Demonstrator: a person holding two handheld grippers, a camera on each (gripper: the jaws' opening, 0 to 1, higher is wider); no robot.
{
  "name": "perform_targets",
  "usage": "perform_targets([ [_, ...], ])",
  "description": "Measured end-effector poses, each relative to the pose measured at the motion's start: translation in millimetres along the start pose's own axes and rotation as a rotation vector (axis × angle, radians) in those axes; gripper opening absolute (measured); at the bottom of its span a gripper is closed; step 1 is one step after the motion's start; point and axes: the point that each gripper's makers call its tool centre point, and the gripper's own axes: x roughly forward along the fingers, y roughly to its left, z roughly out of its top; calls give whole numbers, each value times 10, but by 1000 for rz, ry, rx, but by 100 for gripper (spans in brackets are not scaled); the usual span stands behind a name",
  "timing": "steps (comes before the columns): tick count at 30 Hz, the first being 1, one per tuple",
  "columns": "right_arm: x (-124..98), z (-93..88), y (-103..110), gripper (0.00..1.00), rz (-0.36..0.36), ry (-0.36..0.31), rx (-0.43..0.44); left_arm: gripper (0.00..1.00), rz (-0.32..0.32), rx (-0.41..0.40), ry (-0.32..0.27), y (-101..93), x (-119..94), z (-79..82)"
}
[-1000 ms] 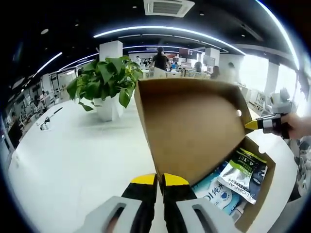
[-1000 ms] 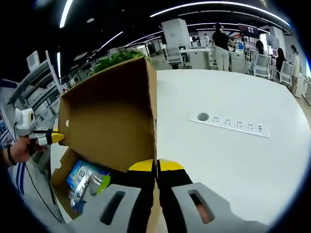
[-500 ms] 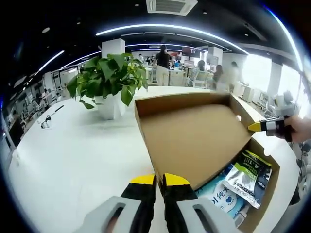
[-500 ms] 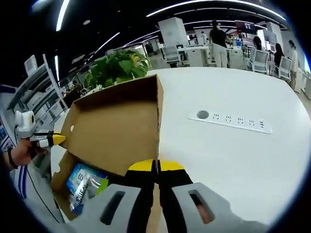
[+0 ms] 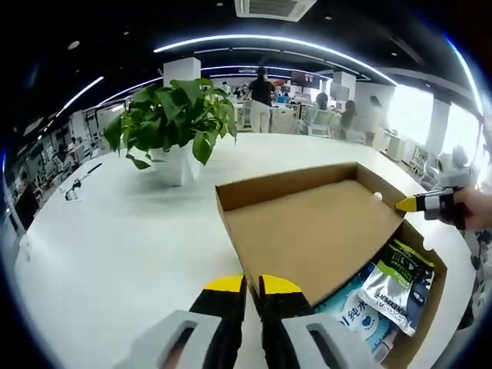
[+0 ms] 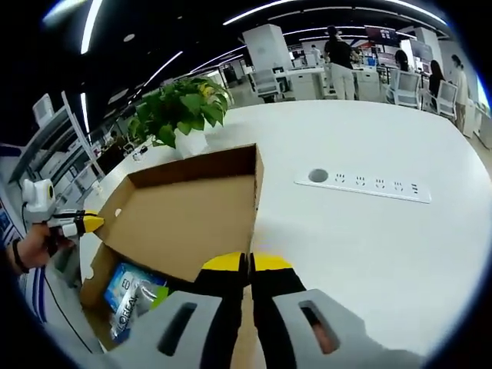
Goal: Operate the shoe box by opening the lid, removing the specified soft item, and placing it in the target area until the item is outside and the box remains undamaged.
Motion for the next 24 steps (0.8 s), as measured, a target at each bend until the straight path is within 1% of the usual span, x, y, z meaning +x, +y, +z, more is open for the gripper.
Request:
perform_targets([
  [5,21,-11,-16,2,-11,4,20,6,15,-5,16,6,64,5],
  [10,41,-16,-23,2,-20,19,18,7,19,-13,26,19,95,-7],
  [18,47,-19,-31,2,-29,22,30,7,18,-22,32,8,88,-19],
  [20,41,-22,-21,3,-23,27,22,7,17,-33,35,0,80,-19],
  [24,14,-28,-16,3,-22,35,15,7,16,-13,43,-13,76,-17],
])
